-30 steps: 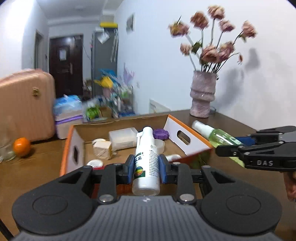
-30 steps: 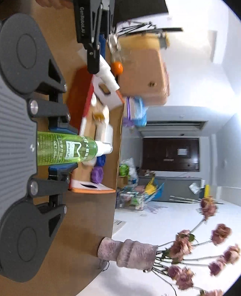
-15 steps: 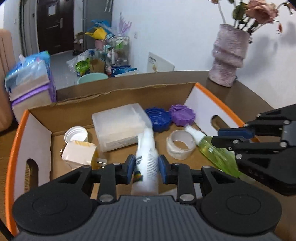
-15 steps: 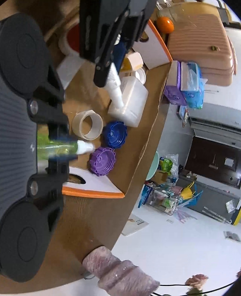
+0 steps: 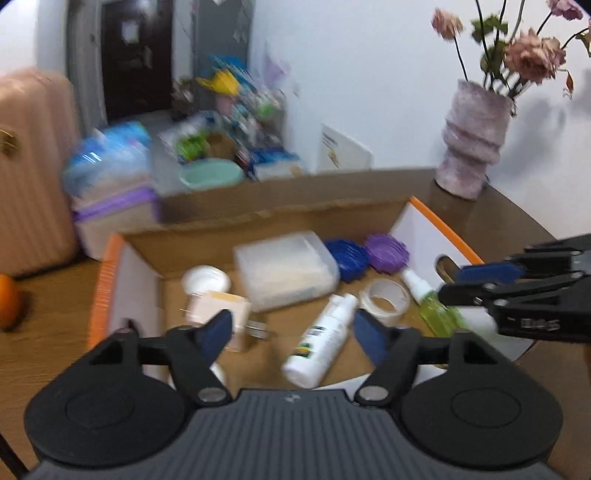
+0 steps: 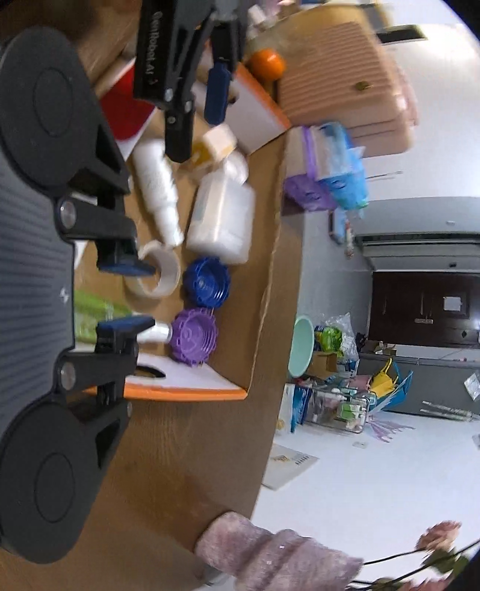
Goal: Organize rigid objects
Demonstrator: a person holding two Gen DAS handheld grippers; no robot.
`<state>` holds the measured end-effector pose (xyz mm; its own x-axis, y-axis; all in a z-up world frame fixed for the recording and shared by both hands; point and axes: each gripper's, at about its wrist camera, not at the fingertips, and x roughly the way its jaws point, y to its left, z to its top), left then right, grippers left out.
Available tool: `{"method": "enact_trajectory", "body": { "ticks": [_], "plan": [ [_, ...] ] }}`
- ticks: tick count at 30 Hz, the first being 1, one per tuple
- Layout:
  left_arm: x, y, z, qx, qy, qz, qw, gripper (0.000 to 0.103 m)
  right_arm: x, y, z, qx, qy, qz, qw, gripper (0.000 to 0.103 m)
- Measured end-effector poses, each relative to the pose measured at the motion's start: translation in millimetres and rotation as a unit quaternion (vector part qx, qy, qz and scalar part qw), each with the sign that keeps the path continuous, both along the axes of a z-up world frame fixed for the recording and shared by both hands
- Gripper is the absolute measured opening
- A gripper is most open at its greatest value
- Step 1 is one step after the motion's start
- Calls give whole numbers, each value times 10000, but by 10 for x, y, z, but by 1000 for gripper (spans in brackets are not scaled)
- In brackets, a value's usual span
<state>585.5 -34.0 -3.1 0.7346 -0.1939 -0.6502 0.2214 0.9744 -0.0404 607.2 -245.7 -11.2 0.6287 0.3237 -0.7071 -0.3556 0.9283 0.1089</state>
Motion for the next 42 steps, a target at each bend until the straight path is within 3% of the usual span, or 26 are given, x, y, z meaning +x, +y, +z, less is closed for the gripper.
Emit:
{"method": "enact_trajectory", "body": {
  "ticks": [1, 4, 7, 9, 14, 16, 18, 23, 28, 32, 36, 40, 42],
  "plan": [
    [-101, 13, 50, 119, -160, 56, 9998, 84, -65, -34, 44, 158, 36, -63, 9998, 45],
    [-369, 75, 194, 322, -501, 300, 9978, 93, -268, -63, 176, 191, -63, -163, 9997, 49],
    [-697, 186, 341, 211, -891, 649, 9937, 101, -552, -66, 352, 191, -311, -231, 9991, 60],
    [-908, 245, 419, 201, -1090, 794, 9907, 102, -733, -58, 452, 213, -526, -273, 9980, 61],
    [-1482, 305, 510, 267, -1854, 879, 9784, 103, -1326, -37, 628, 142, -1479, -350, 9883, 85],
    [-1725, 317, 477, 282, -2315, 969, 9676, 103, -1577, -23, 665, 24, -1949, -347, 9802, 86],
    [-1913, 342, 419, 265, -2523, 990, 9622, 103, -1778, -37, 671, 23, -2246, -426, 9735, 87],
    [-2334, 424, 291, -74, -2599, 953, 9609, 103, -2310, -71, 578, 277, -2748, -690, 9586, 94],
    [-2726, 496, 167, -178, -2593, 1173, 9585, 103, -2790, -83, 417, 612, -2912, -900, 9505, 97],
    [-3199, 600, 49, -227, -2734, 1316, 9526, 103, -3207, -69, 305, 577, -3044, -916, 9464, 97],
    [-3835, 578, -126, 18, -2768, 1526, 9487, 103, -3758, -41, 145, 511, -3228, -859, 9412, 100],
    [-4514, 407, -270, 462, -2824, 1064, 9523, 103, -4384, 49, -76, 295, -3125, -539, 9479, 101],
    [-4826, 356, -351, 471, -2837, 1015, 9524, 103, -4643, 97, -159, 121, -3053, -510, 9508, 101]
  ]
}}
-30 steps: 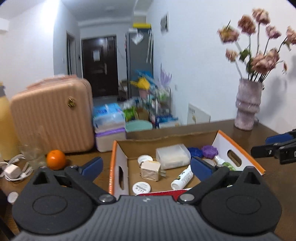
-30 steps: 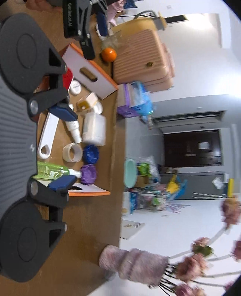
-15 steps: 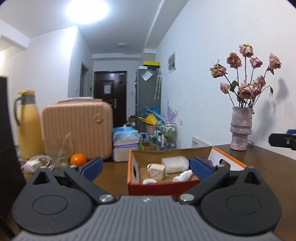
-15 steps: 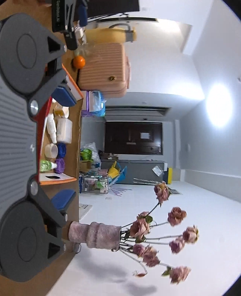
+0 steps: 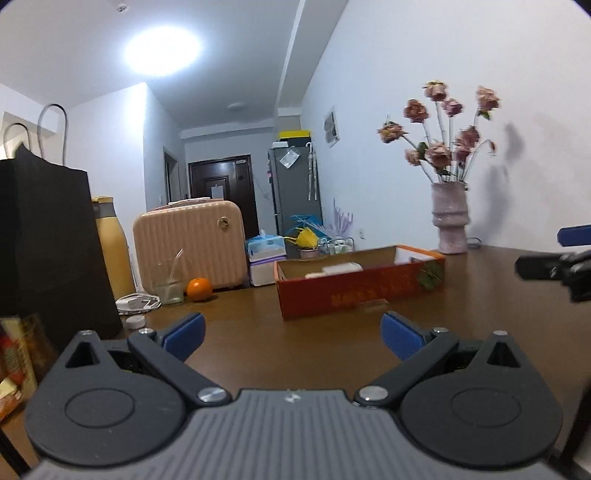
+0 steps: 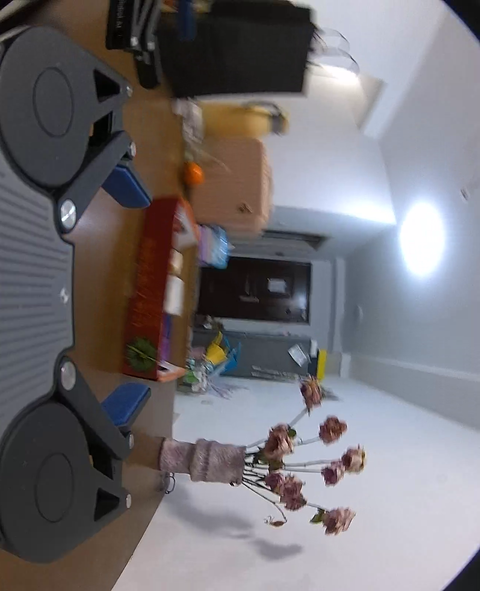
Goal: Organize rigid objects
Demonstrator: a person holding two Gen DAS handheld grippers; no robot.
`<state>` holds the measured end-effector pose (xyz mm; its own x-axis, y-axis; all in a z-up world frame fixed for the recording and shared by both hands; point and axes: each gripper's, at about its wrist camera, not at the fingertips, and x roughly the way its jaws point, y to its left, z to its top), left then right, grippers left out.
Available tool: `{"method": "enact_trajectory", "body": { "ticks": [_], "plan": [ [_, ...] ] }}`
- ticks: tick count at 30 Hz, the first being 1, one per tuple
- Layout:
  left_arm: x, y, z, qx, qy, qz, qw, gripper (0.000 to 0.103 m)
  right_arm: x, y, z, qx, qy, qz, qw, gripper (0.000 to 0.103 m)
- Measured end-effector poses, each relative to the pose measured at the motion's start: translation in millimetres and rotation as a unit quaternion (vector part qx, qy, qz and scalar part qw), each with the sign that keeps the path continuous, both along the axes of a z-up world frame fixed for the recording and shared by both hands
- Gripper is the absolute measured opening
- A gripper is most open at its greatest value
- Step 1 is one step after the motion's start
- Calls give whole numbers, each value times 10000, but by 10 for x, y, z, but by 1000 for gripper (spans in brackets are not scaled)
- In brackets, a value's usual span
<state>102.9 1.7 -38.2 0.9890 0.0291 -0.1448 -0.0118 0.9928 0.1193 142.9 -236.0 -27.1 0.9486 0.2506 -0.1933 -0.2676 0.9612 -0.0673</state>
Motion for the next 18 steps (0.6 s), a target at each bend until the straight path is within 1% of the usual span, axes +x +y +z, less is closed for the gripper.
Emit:
{"method": "enact_trajectory", "body": {
  "ticks": [2, 4, 5, 7, 9, 10, 11, 12, 13, 16, 18],
  "plan": [
    [-240, -9, -90, -300, 105, 59, 9995, 103, -291, 50, -67, -90, 1, -190, 9998, 102],
    [-412, -29, -147, -586, 297, 128, 9978, 103, -567, 86, -111, 79, -23, -344, 9994, 103],
    [-492, -47, -154, -663, 390, 51, 9970, 103, -681, 104, -119, 162, -10, -361, 9992, 103],
    [-611, -70, -132, -644, 393, -22, 9971, 103, -919, 154, -121, 294, -51, -323, 9990, 103],
    [-785, -70, -107, -665, 373, 58, 9971, 103, -1124, 204, -119, 403, -9, -404, 9984, 103],
    [-888, -69, -102, -675, 263, 58, 9974, 103, -1231, 203, -131, 640, 64, -369, 9972, 103],
    [-986, -73, -91, -574, 2, 123, 9983, 103, -1297, 194, -151, 806, 136, -224, 9964, 103],
    [-1036, -82, -67, -486, -204, 231, 9983, 103, -1331, 199, -170, 819, 194, -97, 9964, 103],
    [-1063, -89, -44, -432, -325, 266, 9982, 103, -1347, 215, -183, 729, 222, -110, 9970, 103],
    [-1075, -125, -40, -337, -319, 57, 9989, 103, -1326, 213, -163, 645, 113, -402, 9970, 103],
    [-1071, -138, -31, -322, -322, -9, 9990, 103, -1314, 194, -153, 669, 41, -454, 9967, 103]
  ]
}}
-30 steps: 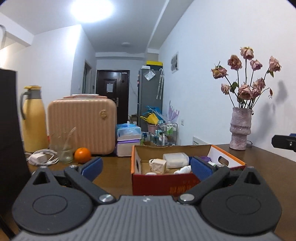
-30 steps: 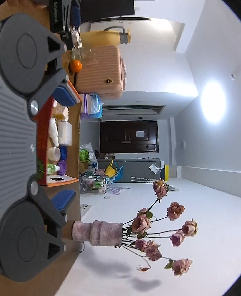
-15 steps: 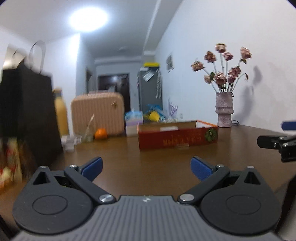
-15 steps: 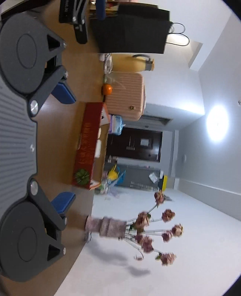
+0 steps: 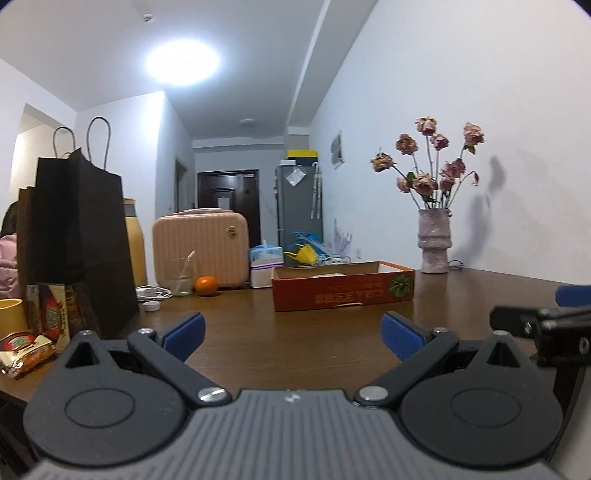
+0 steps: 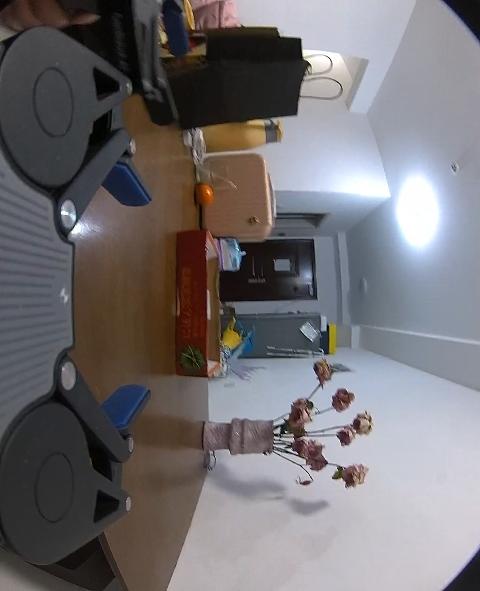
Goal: Organize rigid objects
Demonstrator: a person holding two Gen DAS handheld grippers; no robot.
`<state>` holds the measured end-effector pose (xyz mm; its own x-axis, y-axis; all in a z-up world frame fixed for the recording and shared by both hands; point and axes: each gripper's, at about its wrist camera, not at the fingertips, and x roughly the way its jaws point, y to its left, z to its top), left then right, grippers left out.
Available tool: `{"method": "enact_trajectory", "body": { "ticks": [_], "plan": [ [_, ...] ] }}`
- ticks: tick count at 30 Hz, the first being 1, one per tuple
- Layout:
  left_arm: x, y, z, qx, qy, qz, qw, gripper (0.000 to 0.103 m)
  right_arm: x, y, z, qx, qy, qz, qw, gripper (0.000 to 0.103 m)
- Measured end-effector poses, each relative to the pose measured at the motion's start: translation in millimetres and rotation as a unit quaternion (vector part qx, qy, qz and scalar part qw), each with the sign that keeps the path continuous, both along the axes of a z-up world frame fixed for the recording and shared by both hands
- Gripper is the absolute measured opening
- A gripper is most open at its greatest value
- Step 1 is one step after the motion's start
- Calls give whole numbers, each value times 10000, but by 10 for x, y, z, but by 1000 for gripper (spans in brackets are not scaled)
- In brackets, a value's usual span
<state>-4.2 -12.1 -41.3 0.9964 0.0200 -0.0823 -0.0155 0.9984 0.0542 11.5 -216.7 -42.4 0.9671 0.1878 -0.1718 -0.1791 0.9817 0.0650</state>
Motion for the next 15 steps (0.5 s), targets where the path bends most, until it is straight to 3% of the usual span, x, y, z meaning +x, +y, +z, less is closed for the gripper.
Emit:
{"method": "enact_trajectory", "body": {
  "ticks": [15],
  "plan": [
    [39, 11, 5, -84, 95, -114, 9999, 103, 29, 17, 38, -132, -131, 17, 9998, 103]
  ]
}}
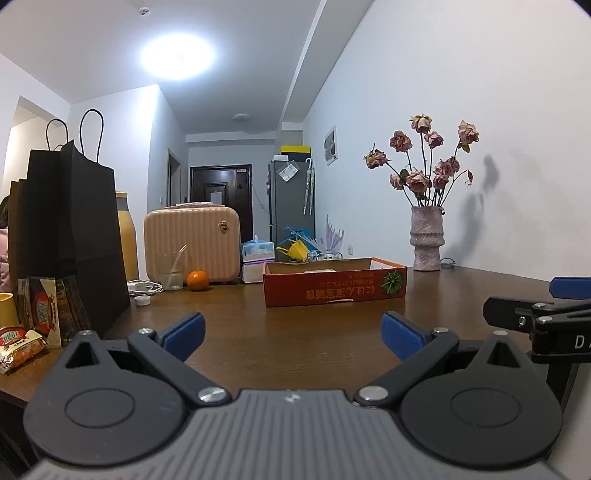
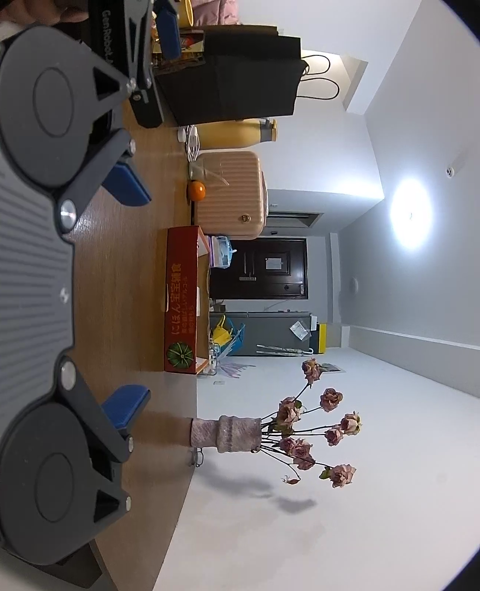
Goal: Organize rigid objects
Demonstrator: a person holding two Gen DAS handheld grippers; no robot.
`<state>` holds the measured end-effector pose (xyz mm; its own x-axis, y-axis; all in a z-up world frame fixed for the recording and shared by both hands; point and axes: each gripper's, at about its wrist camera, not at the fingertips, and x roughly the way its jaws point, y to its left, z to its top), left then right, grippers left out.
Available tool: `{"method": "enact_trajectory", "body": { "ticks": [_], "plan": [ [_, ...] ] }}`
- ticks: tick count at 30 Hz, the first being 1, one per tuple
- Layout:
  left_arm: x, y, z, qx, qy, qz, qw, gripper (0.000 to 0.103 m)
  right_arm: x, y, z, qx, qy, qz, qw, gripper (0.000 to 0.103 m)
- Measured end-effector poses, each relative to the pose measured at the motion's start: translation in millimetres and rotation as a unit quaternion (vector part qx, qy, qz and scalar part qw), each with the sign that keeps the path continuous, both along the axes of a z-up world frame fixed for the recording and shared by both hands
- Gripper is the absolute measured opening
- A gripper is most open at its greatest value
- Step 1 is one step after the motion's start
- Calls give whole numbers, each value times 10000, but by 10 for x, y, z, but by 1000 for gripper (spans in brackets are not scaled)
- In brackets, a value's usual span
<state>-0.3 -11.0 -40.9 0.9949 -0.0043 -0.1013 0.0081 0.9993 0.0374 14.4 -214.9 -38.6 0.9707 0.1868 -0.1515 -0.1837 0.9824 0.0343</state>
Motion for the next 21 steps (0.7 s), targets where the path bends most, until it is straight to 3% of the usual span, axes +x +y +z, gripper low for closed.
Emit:
{"method": "enact_trajectory", "body": {
  "ticks": [21],
  "plan": [
    [22, -2, -5, -13, 98, -79, 9999, 103, -23, -7, -20, 29, -45, -30, 10000, 103]
  ]
}}
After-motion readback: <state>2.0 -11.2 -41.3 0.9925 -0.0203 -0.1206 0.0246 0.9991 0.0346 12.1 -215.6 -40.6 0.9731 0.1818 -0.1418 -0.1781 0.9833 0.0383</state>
